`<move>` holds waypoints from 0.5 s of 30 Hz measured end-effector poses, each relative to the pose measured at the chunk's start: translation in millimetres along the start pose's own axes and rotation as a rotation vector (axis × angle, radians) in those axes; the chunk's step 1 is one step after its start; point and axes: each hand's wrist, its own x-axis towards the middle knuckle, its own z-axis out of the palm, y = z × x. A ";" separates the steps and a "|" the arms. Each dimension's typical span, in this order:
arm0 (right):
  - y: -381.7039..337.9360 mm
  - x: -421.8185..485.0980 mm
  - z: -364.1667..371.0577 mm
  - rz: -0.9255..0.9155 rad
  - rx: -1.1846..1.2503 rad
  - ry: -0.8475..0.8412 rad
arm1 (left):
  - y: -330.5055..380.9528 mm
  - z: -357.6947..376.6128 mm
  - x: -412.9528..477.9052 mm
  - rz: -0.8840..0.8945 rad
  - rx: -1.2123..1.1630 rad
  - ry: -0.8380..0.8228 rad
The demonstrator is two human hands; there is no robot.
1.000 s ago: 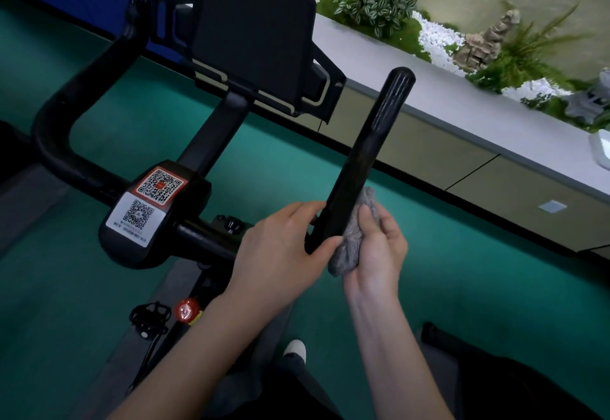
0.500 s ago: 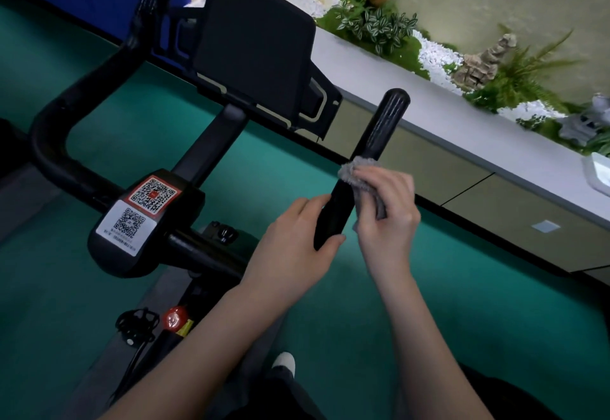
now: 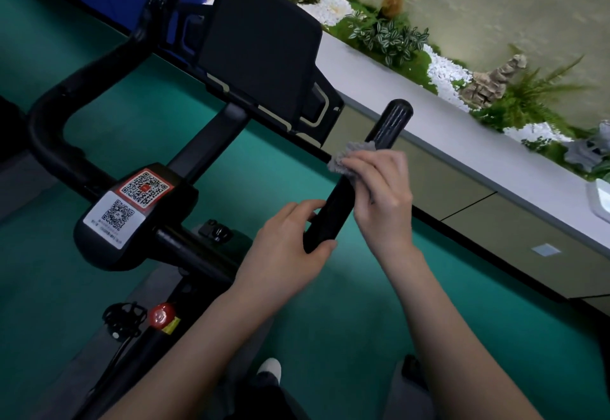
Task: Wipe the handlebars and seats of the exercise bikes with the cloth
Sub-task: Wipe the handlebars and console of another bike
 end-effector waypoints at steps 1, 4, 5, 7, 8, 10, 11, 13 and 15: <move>4.9 5.9 0.5 -0.021 -0.028 0.006 | -0.4 -0.4 -0.1 -0.006 -0.004 0.002; 17.9 23.7 -1.2 -0.020 -0.072 0.080 | -1.0 -1.5 -0.3 -0.009 -0.007 -0.002; 20.8 27.8 -3.3 0.001 -0.070 0.119 | -1.0 -1.8 -0.7 -0.006 -0.004 -0.006; 22.0 29.6 -6.9 0.051 -0.030 0.196 | -1.1 -2.1 -1.2 -0.002 0.001 -0.005; 20.6 26.6 -7.7 0.066 -0.002 0.217 | -0.8 -2.1 -1.2 -0.001 0.006 -0.001; 15.9 14.1 -6.1 0.066 0.044 0.213 | -0.3 -2.4 -0.8 0.004 0.019 0.006; 14.4 7.7 -4.7 0.062 0.055 0.196 | 0.0 -2.5 -0.3 0.005 0.023 0.005; 16.6 3.8 -2.9 0.068 0.054 0.177 | 0.3 -2.9 -0.1 0.005 0.027 0.000; 22.3 12.8 -3.0 0.112 0.040 0.213 | 0.0 -2.9 -0.3 0.004 0.025 -0.001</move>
